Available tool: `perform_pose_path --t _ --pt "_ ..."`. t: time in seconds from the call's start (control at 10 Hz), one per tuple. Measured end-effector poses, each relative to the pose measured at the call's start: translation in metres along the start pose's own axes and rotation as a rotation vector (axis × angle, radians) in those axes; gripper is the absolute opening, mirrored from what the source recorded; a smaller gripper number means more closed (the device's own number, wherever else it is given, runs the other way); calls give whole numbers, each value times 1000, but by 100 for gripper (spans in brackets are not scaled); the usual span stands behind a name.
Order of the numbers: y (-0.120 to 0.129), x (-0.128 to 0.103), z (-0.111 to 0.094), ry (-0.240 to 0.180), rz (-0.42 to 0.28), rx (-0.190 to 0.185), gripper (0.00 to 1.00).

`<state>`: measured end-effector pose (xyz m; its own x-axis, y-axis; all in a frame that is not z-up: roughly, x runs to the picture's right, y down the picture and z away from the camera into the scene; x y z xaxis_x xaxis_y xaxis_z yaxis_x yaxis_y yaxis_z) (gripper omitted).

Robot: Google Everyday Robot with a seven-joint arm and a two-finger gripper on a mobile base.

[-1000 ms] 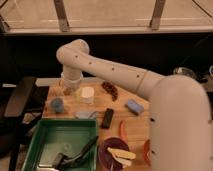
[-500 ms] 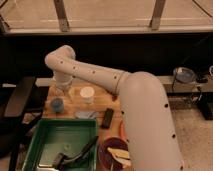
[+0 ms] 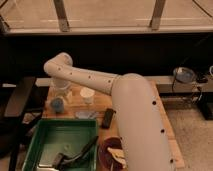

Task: Stack cups on top of each other

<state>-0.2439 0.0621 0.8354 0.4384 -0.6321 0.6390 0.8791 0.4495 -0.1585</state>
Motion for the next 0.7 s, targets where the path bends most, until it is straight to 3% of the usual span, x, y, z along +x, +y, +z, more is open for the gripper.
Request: perform_pose_path --t 0.7 --pt "7 -16 45 -91 22 -35 65"
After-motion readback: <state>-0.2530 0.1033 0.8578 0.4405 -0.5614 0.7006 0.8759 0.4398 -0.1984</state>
